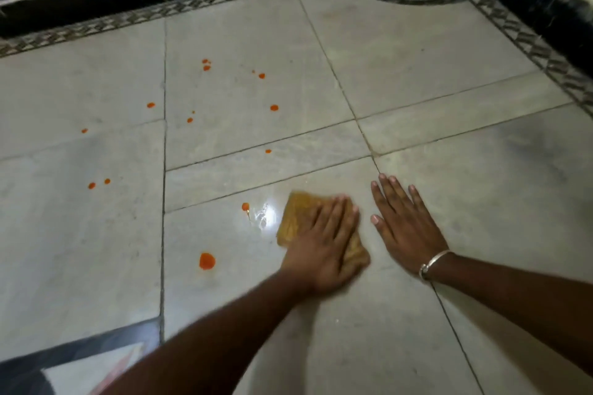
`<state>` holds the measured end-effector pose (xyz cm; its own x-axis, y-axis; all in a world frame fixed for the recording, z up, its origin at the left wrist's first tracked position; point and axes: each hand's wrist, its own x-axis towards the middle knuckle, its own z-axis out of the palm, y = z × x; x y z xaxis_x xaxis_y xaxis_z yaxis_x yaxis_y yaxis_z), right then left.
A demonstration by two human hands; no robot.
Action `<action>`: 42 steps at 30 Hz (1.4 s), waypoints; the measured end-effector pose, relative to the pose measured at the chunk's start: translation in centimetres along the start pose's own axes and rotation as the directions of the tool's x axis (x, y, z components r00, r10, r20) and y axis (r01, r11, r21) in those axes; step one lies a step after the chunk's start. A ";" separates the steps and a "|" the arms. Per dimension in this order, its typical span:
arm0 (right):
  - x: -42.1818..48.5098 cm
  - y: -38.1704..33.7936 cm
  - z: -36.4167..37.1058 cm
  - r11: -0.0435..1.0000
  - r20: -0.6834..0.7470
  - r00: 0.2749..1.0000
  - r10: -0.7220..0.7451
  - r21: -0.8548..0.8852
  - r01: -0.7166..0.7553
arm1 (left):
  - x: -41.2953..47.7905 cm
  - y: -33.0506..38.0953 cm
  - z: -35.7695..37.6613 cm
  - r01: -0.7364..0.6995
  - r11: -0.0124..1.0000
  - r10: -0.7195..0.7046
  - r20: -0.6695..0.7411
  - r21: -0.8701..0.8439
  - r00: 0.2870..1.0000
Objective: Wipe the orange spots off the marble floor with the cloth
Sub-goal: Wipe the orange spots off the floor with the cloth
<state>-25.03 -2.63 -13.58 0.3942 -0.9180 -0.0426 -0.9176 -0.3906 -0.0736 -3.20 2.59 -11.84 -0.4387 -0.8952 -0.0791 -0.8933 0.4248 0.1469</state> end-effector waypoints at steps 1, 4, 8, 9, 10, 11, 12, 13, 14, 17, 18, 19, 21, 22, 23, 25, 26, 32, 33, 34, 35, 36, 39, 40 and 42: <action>0.0 0.2 0.0 1.000 0.003 1.000 -0.012 0.002 0.012 | 2.1 -1.9 -0.9 0.040 0.999 -0.040 0.010 -0.001 0.999; 0.2 0.3 0.1 0.999 0.023 0.999 -0.035 0.006 0.035 | 1.9 -5.6 -1.0 0.306 0.951 -0.307 -0.003 -0.047 0.952; 0.1 0.2 0.0 1.000 0.008 1.000 -0.002 -0.002 0.002 | -4.7 2.4 0.1 0.193 0.975 -0.192 0.015 -0.109 0.981; 0.1 0.3 -0.2 1.000 0.016 1.000 -0.003 -0.002 0.003 | -4.4 3.4 0.6 0.101 0.991 -0.099 0.024 -0.088 0.995; 0.0 0.2 -0.2 1.000 0.021 1.000 -0.010 -0.004 0.010 | -3.1 3.3 0.8 0.042 0.997 -0.041 0.011 -0.071 0.999; 0.1 0.2 -0.2 1.000 0.021 1.000 -0.021 -0.008 0.021 | -1.3 2.4 0.5 0.024 0.998 -0.025 -0.024 -0.059 0.999; 0.3 0.2 -0.2 1.000 0.023 0.999 -0.028 -0.011 0.028 | 0.3 1.5 -0.2 0.033 0.996 -0.037 -0.047 -0.086 0.998; 0.3 0.3 -0.2 0.999 0.026 0.999 -0.032 -0.011 0.032 | 1.5 0.5 -1.0 0.053 0.987 -0.062 -0.056 -0.150 0.996; 0.3 0.3 -0.2 0.999 0.031 0.999 -0.031 -0.010 0.031 | 2.3 -0.4 -2.0 0.088 0.968 -0.104 -0.057 -0.234 0.993; 0.1 0.2 -0.4 1.000 0.030 0.999 -0.025 -0.014 0.025 | 3.3 -2.9 -8.0 0.217 0.860 -0.296 -0.105 -0.462 0.949; 0.2 0.2 -0.5 1.000 0.038 0.999 -0.025 -0.014 0.025 | 3.3 -4.5 -10.2 0.223 0.835 -0.345 -0.164 -0.504 0.924; 0.2 0.1 -0.7 1.000 0.048 0.999 -0.023 -0.011 0.023 | 3.1 -6.1 -12.5 0.196 0.833 -0.356 -0.229 -0.517 0.906; 0.1 0.0 -0.7 1.000 0.061 0.998 -0.017 -0.001 0.017 | 1.6 -9.0 -15.5 0.121 0.881 -0.280 -0.298 -0.457 0.912; 0.1 -0.2 -0.6 1.000 0.059 0.998 -0.017 0.008 0.017 | 0.3 -10.1 -15.7 0.091 0.905 -0.220 -0.274 -0.415 0.936; 0.3 -0.5 -0.6 0.999 0.049 0.999 -0.021 0.025 0.020 | -1.3 -10.9 -15.2 0.071 0.935 -0.148 -0.199 -0.349 0.969; 1.4 -1.4 -1.0 0.997 0.041 0.998 -0.044 0.068 0.041 | -4.3 -11.8 -12.7 0.049 0.980 -0.040 0.054 -0.193 0.998; 2.2 -2.2 -1.4 0.995 0.044 0.997 -0.062 0.087 0.058 | -5.4 -11.9 -11.2 0.064 0.988 -0.041 0.157 -0.141 0.987; 6.3 -6.4 -1.3 0.988 0.096 0.995 -0.024 0.156 0.008 | -3.5 -8.7 -2.6 0.302 0.953 -0.302 0.073 0.005 0.951; 6.3 -6.7 -0.5 0.992 0.074 0.997 -0.012 0.126 0.003 | -2.8 -9.0 -1.7 0.326 0.945 -0.327 0.021 0.013 0.945; 6.3 -6.7 0.0 0.996 0.037 0.999 -0.013 0.091 0.010 | -2.2 -9.8 -1.4 0.341 0.940 -0.341 -0.017 0.023 0.940; 6.2 -6.6 0.4 0.997 0.023 1.000 -0.021 0.073 0.019 | -2.0 -11.1 -1.4 0.356 0.934 -0.356 -0.031 0.020 0.934; 6.1 -6.5 0.4 0.997 0.024 0.999 -0.033 0.070 0.031 | -2.4 -12.7 -1.8 0.402 0.915 -0.401 -0.040 0.023 0.915; 6.0 -6.0 0.6 0.997 0.001 0.998 -0.057 0.057 0.057 | -5.1 -14.1 -2.3 0.638 0.770 -0.638 -0.067 -0.031 0.767; 6.1 -5.9 0.6 0.997 -0.006 0.998 -0.055 0.049 0.055 | -5.9 -12.2 -2.0 0.698 0.714 -0.700 -0.071 -0.058 0.711; 6.1 -6.2 0.6 0.998 -0.002 0.999 -0.040 0.040 0.040 | -5.9 -7.1 -1.1 0.678 0.729 -0.684 -0.080 -0.094 0.725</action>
<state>-16.88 -5.76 -13.99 0.4303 -0.9019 -0.0376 -0.8984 -0.4238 -0.1152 5.79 4.72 -11.35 0.3012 -0.9503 -0.0790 -0.9395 -0.3099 0.1459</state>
